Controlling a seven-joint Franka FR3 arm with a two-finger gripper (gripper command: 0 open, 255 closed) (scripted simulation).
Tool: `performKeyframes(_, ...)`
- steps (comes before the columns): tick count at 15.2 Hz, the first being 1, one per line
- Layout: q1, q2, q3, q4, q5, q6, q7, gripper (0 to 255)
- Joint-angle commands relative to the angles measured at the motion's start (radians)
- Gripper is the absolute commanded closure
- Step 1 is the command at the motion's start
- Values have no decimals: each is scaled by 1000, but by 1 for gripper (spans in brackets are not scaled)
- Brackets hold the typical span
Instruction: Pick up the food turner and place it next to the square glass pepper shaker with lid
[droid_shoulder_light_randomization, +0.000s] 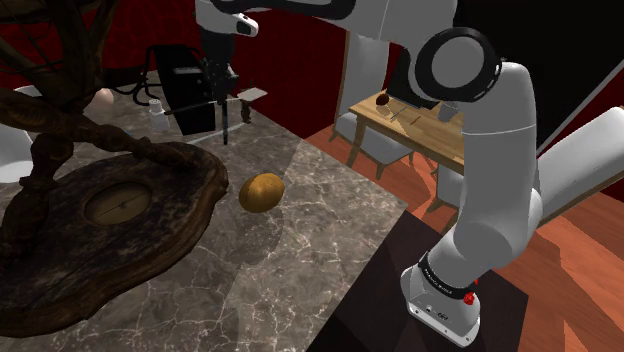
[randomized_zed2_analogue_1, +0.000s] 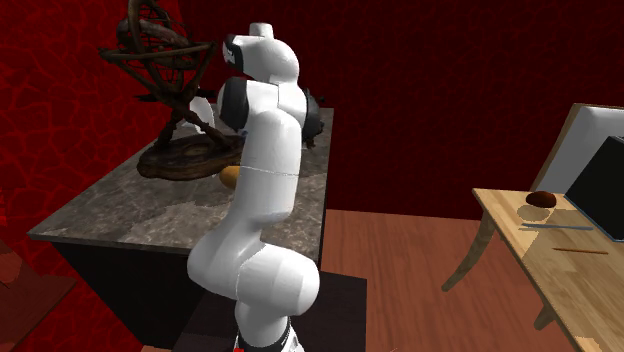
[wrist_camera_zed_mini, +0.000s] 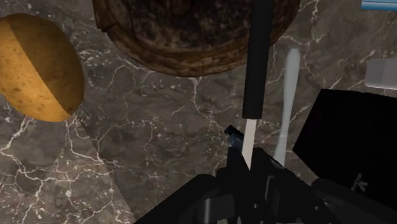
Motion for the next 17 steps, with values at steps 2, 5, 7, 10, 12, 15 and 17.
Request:
performKeyframes(2, 188, 266, -61, 483, -87, -194, -26, 255)
performKeyframes(5, 142, 218, -52, 342, -72, -112, -12, 255)
performKeyframes(7, 121, 201, -47, 278, -68, -71, -6, 255)
performKeyframes(10, 99, 185, -43, 203, -64, -17, 1, 255)
performKeyframes(12, 87, 178, -41, 161, -63, 16, 4, 255)
performKeyframes(15, 74, 172, -43, 107, -61, 61, 8, 255)
performKeyframes(17, 70, 169, -50, 75, -56, 90, 9, 255)
